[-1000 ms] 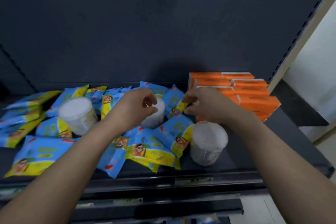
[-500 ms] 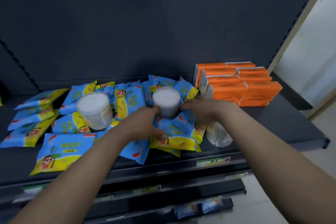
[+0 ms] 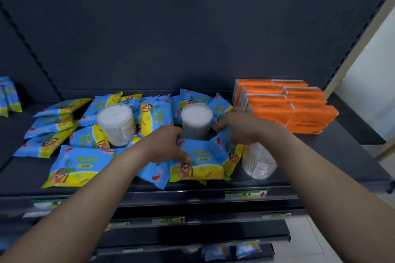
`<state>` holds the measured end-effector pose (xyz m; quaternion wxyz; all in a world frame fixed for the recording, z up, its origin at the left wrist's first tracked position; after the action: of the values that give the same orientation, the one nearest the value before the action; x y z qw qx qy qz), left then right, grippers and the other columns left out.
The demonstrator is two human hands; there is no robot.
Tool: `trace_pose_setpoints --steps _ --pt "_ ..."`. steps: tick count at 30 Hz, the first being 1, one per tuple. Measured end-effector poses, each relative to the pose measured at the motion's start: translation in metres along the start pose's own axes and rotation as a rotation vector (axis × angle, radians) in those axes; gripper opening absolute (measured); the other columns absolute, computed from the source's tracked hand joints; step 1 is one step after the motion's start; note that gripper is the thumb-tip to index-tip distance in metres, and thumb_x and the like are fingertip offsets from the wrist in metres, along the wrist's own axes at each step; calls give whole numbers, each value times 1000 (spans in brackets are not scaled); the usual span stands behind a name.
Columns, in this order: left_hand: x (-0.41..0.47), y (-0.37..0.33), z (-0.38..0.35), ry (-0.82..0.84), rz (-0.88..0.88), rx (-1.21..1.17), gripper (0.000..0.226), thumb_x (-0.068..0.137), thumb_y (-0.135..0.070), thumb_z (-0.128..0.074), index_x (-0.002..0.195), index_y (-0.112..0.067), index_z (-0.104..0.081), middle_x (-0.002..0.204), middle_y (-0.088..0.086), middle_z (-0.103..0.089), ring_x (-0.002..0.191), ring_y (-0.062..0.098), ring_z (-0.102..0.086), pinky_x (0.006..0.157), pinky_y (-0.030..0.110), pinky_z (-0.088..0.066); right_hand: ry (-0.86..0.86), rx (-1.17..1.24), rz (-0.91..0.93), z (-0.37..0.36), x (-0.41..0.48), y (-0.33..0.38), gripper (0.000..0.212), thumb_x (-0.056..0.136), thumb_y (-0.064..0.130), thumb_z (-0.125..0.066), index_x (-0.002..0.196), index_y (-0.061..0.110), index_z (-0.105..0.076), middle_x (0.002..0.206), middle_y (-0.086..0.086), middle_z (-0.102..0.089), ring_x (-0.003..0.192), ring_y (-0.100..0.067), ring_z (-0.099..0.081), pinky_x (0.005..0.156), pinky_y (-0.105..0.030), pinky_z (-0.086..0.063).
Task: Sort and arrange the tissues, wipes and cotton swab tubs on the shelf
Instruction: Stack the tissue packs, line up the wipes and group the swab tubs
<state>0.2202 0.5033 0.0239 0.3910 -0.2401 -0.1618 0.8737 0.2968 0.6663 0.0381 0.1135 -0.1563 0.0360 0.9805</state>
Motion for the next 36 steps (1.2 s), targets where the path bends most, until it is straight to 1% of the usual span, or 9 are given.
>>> trace_pose_setpoints --steps 4,7,14,17,19,21,25,33,36 --pt "-8 2 3 -6 24 -128 38 70 -33 -80 86 -13 -53 80 2 -53 64 16 -49 52 31 -41 -3 28 76 10 -4 0 45 76 16 -74 118 27 -60 117 2 -55 119 -20 -46 96 -33 -41" --pt "-14 2 12 -52 -5 -198 35 72 -28 -78 78 -14 -47 78 4 -53 66 16 -49 58 32 -40 8 189 149 24 -9 0 33 74 9 -74 103 20 -64 99 4 -59 99 -17 -56 84 -32 -46" --pt "-53 14 37 -151 53 -348 33 76 -26 -76 76 -17 -44 62 -12 -45 57 8 -39 56 26 -34 -120 473 392 69 -14 23 30 78 16 -75 105 16 -63 103 -2 -66 94 -17 -61 88 -37 -49" --pt "-73 32 48 -238 77 -510 26 72 -25 -80 81 -20 -56 81 3 -59 66 16 -52 63 33 -46 -199 658 472 86 -13 43 15 80 14 -72 88 20 -62 90 -9 -68 78 -16 -61 77 -41 -52" --pt "-90 49 53 -278 91 -621 29 66 -25 -82 90 -20 -67 100 9 -70 81 21 -65 78 40 -52 -234 769 490 94 -8 59 10 83 15 -70 89 15 -62 91 -11 -69 77 -14 -62 75 -39 -53" --pt "-109 68 56 -330 100 -688 35 66 -24 -82 98 -16 -70 101 9 -73 89 22 -68 83 38 -53 -226 865 497 97 1 80 12 85 16 -68 93 11 -61 89 -7 -69 76 -13 -63 73 -36 -53" --pt "-156 117 67 -487 161 -799 21 75 -9 -72 95 -10 -68 81 2 -74 70 15 -67 63 25 -52 -227 940 511 97 24 145 17 85 16 -67 97 6 -61 84 -4 -67 74 -14 -62 72 -36 -51" --pt "-264 237 103 -699 256 -892 24 67 -16 -72 88 -6 -65 72 6 -72 61 16 -64 61 27 -51 -265 999 543 99 49 313 7 85 17 -68 84 18 -61 75 3 -69 67 -13 -61 65 -30 -48" --pt "-298 276 118 -747 277 -928 7 81 -10 -65 86 -6 -62 55 -3 -67 39 4 -56 41 12 -43 -299 995 549 101 54 370 10 85 17 -67 81 22 -59 69 10 -68 56 -1 -61 56 -20 -49"
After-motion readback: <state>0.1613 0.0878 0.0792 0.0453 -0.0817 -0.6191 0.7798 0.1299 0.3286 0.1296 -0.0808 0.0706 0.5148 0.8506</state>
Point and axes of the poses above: each hand's wrist, its own x-axis towards the middle knuckle, its own z-axis out of the back of the hand, y = z × x, the point moved 5 cm from there along x, towards the middle knuckle
